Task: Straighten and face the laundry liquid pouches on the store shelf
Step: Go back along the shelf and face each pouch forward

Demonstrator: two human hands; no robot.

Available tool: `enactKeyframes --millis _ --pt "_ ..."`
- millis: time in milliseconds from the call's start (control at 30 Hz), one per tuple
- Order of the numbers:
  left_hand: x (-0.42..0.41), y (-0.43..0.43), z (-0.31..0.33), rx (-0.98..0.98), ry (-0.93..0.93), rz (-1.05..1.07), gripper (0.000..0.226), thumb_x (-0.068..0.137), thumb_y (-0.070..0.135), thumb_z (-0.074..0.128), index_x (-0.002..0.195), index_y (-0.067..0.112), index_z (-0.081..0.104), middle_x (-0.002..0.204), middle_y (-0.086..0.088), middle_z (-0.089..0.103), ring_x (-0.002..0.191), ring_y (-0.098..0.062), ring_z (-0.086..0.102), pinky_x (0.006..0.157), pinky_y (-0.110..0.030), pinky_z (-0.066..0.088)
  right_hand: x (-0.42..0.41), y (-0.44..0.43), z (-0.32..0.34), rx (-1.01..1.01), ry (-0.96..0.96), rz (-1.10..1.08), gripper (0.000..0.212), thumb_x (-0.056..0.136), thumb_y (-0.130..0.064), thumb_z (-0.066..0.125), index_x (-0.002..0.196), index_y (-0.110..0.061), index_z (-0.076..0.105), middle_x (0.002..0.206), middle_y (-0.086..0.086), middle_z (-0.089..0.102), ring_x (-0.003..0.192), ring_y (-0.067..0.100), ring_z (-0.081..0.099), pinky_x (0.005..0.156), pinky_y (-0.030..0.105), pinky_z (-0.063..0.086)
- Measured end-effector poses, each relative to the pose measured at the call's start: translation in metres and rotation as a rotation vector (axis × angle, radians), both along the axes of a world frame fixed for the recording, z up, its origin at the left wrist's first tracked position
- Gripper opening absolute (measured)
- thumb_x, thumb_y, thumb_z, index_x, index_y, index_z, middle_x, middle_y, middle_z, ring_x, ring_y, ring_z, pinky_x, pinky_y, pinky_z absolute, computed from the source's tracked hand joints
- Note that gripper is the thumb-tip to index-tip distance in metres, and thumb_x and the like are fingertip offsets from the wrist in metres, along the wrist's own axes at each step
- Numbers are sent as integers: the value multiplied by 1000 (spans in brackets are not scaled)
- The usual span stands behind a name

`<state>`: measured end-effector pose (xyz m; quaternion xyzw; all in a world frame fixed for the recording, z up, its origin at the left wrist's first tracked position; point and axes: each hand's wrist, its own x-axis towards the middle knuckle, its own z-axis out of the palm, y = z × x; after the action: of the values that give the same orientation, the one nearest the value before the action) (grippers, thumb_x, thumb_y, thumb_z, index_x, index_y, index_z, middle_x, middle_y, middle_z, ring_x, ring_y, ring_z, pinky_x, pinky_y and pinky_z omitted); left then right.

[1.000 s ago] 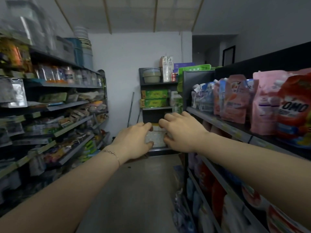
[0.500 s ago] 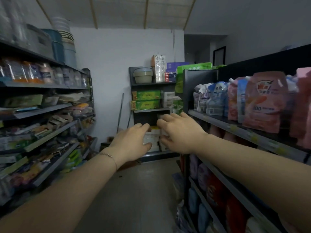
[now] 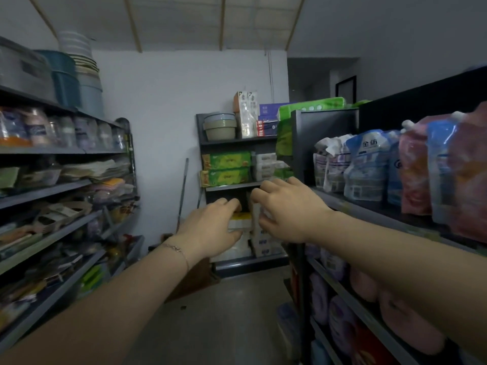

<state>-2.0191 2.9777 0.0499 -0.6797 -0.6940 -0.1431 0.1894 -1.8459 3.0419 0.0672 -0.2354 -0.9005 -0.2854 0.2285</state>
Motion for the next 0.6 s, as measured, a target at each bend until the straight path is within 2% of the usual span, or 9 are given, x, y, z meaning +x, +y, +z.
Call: enactKeyframes --millis 200,367,500,600 --pt "-12 116 6 31 5 -51 42 89 45 54 125 28 42 118 3 51 101 -18 55 81 -40 51 -9 109 6 16 -2 -59 38 90 -38 43 123 -20 46 119 2 52 109 24 49 86 36 34" --pt "-17 193 -8 15 -1 -110 46 90 45 54 131 28 40 125 4 49 109 -18 53 86 -40 49 -4 181 -2 13 2 -124 36 90 -37 44 120 -18 47 114 3 53 107 24 50 81 35 32" --pt "-26 251 -25 -2 -22 -147 43 91 45 53 129 29 40 122 6 49 108 -18 53 82 -35 49 -1 233 -11 -11 -8 -160 34 88 -33 48 116 -15 52 105 5 55 96 27 53 78 37 36" --pt "-30 297 -33 -14 -34 -192 41 90 44 53 126 28 42 117 5 50 103 -18 54 79 -36 50 2 266 -17 -22 -28 -219 33 90 -35 45 118 -16 49 107 3 52 99 26 50 79 36 33"
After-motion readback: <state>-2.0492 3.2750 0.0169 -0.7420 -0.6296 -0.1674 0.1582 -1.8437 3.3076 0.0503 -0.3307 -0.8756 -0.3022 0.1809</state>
